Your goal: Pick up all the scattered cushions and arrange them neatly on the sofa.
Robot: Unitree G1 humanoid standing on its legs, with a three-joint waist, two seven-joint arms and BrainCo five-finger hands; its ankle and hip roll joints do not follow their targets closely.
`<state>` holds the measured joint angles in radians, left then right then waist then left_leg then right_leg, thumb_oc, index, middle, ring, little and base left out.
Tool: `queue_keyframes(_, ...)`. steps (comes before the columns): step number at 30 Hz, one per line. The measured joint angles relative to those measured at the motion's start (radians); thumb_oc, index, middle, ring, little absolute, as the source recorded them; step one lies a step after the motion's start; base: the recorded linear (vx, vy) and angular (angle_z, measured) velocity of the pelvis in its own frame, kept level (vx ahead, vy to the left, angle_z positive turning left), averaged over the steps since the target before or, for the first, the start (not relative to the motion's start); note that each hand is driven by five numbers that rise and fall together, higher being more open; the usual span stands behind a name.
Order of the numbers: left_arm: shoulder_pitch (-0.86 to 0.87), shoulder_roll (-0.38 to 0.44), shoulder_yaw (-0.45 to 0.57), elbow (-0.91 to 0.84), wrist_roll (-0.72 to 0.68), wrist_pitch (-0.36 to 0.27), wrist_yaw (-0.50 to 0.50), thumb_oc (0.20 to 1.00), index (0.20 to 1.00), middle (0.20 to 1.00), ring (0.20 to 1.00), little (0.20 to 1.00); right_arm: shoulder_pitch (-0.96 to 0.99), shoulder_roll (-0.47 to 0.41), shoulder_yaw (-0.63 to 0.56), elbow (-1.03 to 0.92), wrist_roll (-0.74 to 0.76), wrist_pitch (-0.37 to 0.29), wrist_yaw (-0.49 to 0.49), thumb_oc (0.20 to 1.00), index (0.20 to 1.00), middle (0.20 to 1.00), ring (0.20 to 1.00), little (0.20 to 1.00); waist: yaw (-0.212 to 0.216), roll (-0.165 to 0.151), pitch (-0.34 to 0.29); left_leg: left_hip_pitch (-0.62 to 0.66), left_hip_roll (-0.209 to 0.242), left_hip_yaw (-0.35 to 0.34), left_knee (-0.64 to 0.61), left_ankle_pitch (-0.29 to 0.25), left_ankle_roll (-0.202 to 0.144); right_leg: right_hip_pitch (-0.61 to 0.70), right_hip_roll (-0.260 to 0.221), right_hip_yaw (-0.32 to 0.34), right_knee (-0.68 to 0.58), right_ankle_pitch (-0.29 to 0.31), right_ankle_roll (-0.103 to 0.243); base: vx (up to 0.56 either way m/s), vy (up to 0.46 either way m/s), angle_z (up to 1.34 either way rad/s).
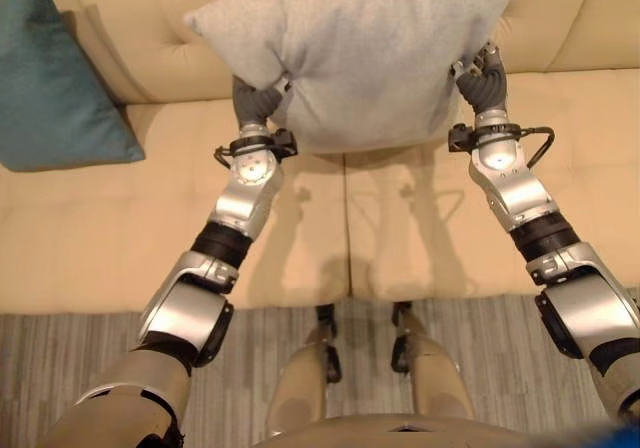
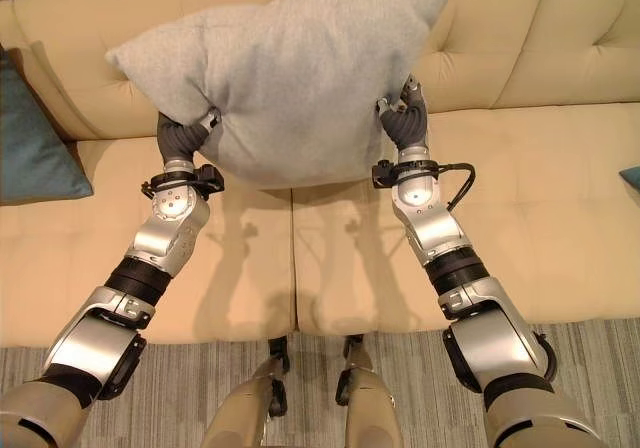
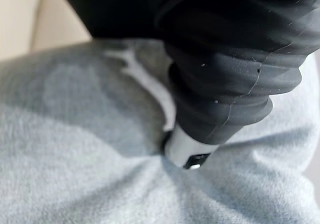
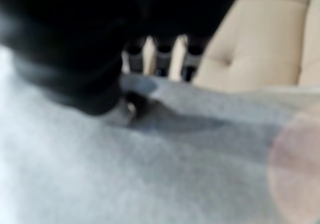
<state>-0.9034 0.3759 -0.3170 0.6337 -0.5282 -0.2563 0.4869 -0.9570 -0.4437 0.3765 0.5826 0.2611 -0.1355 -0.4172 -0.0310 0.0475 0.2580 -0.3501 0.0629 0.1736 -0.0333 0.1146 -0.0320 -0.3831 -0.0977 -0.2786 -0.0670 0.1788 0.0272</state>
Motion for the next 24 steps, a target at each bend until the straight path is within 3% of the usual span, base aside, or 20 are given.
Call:
queue_keyframes(7,-0.111,0.070,-0.035,0.022,0.001,0.000,0.005,0.200,0.200,0.200,0.200,0.200,-0.073,-0.021,0.022,0.013,0.000,0.001,-0.026,0.200,0.200,0.200,0.200,0.200,0.015,-0.001,0.003,-0.089,0.002,-0.025,-0.001,0.013,-0.004,-0.078,0.001,-0.011,0.001,0.000,-0.001,0.00,-0.026,0.08)
queue_keyframes(24,-0.143,0.062,-0.052,0.054,0.010,0.010,0.038,0.200,0.200,0.200,0.200,0.200,-0.160,0.001,0.057,0.151,-0.014,0.003,-0.027,0.200,0.200,0.200,0.200,0.200,0.027,-0.002,0.031,-0.179,-0.009,-0.059,0.004,0.029,-0.006,-0.158,-0.012,-0.010,0.018,-0.001,0.000,0.00,-0.002,0.04)
